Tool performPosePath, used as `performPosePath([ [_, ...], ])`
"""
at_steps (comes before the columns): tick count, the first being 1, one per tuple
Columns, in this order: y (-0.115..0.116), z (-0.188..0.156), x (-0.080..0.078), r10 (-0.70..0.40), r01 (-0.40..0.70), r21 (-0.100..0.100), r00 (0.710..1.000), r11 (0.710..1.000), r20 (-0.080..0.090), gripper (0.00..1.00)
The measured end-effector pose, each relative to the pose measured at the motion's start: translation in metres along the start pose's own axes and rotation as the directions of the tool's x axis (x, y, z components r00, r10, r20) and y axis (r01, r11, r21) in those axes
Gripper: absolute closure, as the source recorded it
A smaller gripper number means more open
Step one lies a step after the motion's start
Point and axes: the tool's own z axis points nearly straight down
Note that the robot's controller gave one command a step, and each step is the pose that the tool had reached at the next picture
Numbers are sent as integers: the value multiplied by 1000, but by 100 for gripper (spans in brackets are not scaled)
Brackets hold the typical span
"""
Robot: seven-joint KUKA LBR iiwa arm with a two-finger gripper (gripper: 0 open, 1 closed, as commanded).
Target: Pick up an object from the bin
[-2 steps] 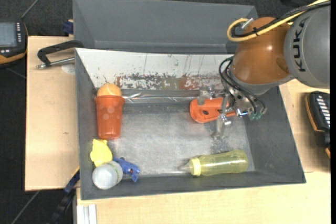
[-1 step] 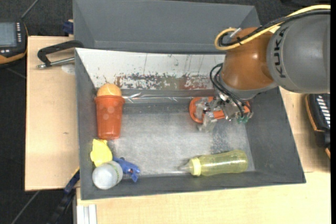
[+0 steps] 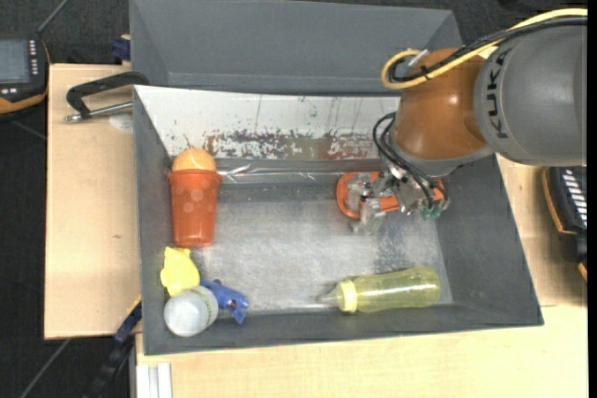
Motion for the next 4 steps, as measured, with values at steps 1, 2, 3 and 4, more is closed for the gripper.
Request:
performPosePath([
  [1, -3, -4, -2, -25, 25, -1, 1000, 1000, 4, 100],
  [2, -10, -54, 1, -41, 41, -1, 999, 999, 0, 100],
  [3, -10, -67, -1, -40, 40, 1, 999, 999, 4, 100],
  [4, -11, -38, 6, -168, 168, 1, 986, 986, 10, 100],
])
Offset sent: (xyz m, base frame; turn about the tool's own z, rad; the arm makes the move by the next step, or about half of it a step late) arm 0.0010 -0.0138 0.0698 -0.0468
